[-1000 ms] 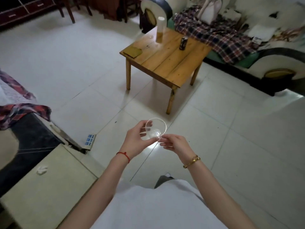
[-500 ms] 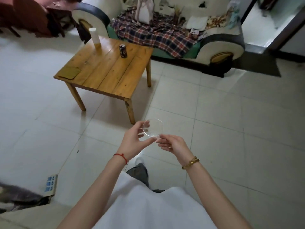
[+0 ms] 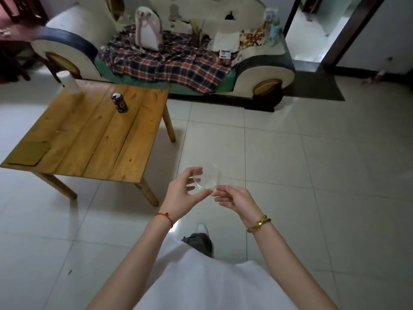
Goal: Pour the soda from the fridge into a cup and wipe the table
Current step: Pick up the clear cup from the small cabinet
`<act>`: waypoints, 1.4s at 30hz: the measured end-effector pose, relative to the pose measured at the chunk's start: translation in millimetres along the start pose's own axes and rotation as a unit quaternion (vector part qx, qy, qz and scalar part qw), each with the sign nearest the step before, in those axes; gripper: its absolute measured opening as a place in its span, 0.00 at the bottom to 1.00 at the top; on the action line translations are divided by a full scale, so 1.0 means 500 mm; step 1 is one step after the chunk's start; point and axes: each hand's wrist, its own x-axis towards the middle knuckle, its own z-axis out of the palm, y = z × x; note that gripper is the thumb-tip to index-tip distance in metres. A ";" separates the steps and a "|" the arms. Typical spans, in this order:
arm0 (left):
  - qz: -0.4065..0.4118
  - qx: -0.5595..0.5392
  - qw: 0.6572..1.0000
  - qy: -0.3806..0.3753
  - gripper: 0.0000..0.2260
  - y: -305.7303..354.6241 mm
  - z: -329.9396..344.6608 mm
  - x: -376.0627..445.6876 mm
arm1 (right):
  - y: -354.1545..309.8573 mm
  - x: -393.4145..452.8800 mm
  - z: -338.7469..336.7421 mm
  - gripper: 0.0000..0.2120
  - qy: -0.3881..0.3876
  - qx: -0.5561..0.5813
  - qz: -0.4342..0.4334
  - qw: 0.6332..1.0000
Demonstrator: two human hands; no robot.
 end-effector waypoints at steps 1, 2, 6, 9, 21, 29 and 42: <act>0.003 0.001 1.000 -0.001 0.27 0.007 -0.006 0.042 | -0.029 0.033 -0.002 0.15 -0.001 -0.004 -0.003 1.000; 0.006 0.002 1.000 -0.001 0.27 0.013 -0.013 0.082 | -0.057 0.065 -0.002 0.15 -0.001 -0.006 -0.003 1.000; 0.007 0.010 1.000 0.006 0.28 0.026 -0.050 0.228 | -0.160 0.184 0.013 0.15 -0.009 -0.013 -0.007 1.000; 0.000 0.019 1.000 0.018 0.28 0.024 -0.078 0.310 | -0.216 0.257 0.031 0.14 -0.024 -0.023 -0.003 0.999; -0.096 -0.004 0.985 0.141 0.27 -0.040 -0.141 0.571 | -0.397 0.585 0.110 0.14 -0.164 -0.124 0.020 0.978; -0.162 -0.057 0.937 0.303 0.30 -0.004 -0.175 0.779 | -0.616 0.828 0.179 0.13 -0.289 -0.241 0.023 0.926; -0.254 -0.057 0.837 0.482 0.31 -0.015 -0.240 0.901 | -0.723 1.014 0.352 0.13 -0.458 -0.352 0.042 0.816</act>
